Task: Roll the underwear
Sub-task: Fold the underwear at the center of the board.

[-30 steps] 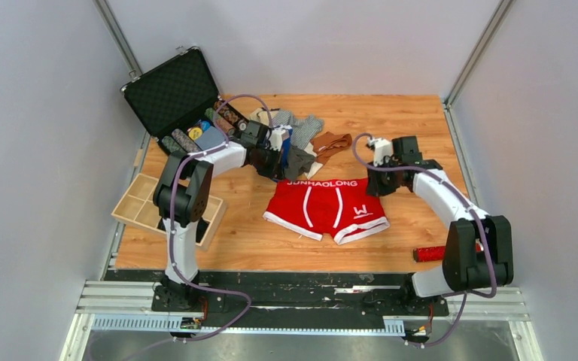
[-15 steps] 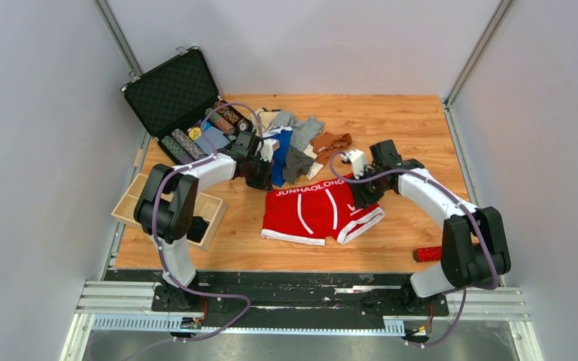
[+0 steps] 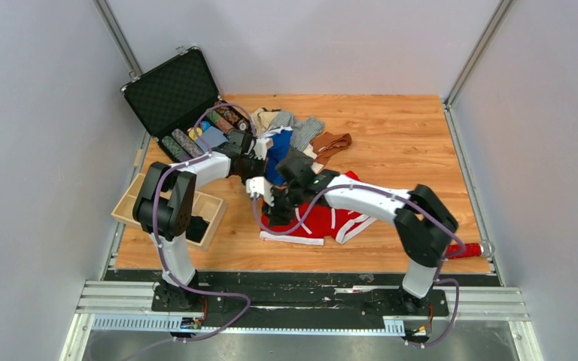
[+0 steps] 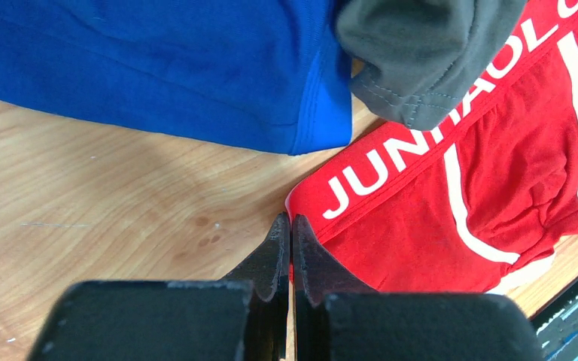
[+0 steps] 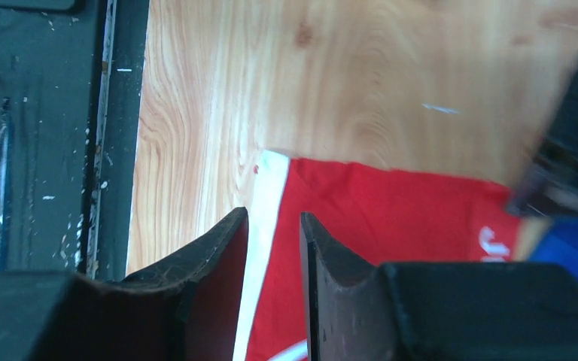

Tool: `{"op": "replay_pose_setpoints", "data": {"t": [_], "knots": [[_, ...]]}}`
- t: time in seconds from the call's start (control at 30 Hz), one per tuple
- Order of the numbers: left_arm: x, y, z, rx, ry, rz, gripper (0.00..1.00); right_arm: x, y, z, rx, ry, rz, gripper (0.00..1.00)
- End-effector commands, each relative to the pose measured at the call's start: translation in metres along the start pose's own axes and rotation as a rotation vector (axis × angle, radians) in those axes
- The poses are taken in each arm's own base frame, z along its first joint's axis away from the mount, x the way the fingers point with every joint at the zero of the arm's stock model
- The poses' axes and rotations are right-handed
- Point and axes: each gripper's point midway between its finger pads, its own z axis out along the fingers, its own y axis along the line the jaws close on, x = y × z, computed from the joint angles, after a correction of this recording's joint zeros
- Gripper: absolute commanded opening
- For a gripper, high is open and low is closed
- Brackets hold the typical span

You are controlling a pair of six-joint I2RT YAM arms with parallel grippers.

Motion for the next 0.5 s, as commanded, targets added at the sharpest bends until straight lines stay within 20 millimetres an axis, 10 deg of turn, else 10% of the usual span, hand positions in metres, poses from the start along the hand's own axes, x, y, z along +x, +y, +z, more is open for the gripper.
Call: {"op": "replay_pose_setpoints", "data": {"t": [0.0,0.47], "knots": [[-0.02,-0.008,-0.013,0.027,-0.085,0.026,0.0,-0.017,-0.001,0.044,-0.056,-0.031,-0.134,0.32],[-0.014,-0.006,-0.016,0.036,-0.076,0.032,0.0,0.013,0.01,0.091,-0.098,0.07,-0.219,0.36]]}}
